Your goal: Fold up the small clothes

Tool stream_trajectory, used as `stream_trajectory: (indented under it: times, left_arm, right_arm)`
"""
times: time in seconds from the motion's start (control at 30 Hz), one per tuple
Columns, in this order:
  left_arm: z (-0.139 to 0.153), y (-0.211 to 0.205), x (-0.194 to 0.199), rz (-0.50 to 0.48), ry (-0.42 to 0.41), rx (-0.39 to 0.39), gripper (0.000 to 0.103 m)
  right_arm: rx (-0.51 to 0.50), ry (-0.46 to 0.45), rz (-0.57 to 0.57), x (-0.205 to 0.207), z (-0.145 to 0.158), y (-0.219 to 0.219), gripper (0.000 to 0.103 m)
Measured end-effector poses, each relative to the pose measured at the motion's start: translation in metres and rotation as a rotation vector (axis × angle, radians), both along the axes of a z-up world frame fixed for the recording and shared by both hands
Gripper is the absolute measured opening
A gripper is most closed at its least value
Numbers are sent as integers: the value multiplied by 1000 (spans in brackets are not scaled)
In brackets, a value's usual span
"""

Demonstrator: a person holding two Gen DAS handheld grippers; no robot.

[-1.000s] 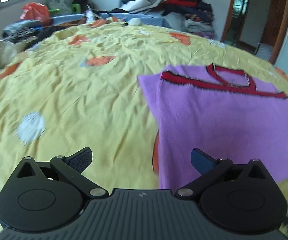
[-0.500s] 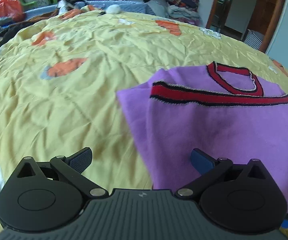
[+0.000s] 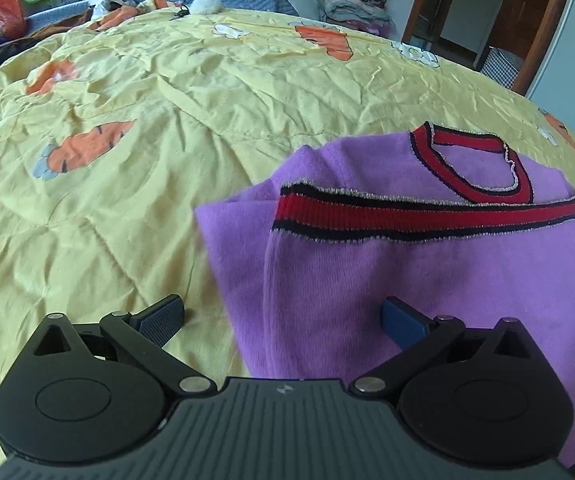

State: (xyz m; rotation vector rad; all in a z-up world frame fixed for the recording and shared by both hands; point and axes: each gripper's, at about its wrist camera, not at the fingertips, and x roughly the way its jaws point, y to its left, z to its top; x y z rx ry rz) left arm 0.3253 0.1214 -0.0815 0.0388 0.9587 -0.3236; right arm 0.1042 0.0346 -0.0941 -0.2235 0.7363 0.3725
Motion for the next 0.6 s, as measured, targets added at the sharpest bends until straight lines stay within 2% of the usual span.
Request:
stream_trajectory:
  times: [0.17,0.4,0.6]
  left_arm:
    - [1,7,21,-41,47,-53,103]
    - [5,36,59,-115,185,-277,103]
    - [2,46,75,-144,249,-388,102]
  right_arm:
    - [-26,-15,16,-3,1,7,103]
    - [-132,-88,52,-21,5,17,103]
    - [-148,-106,61,-20,4,20,103]
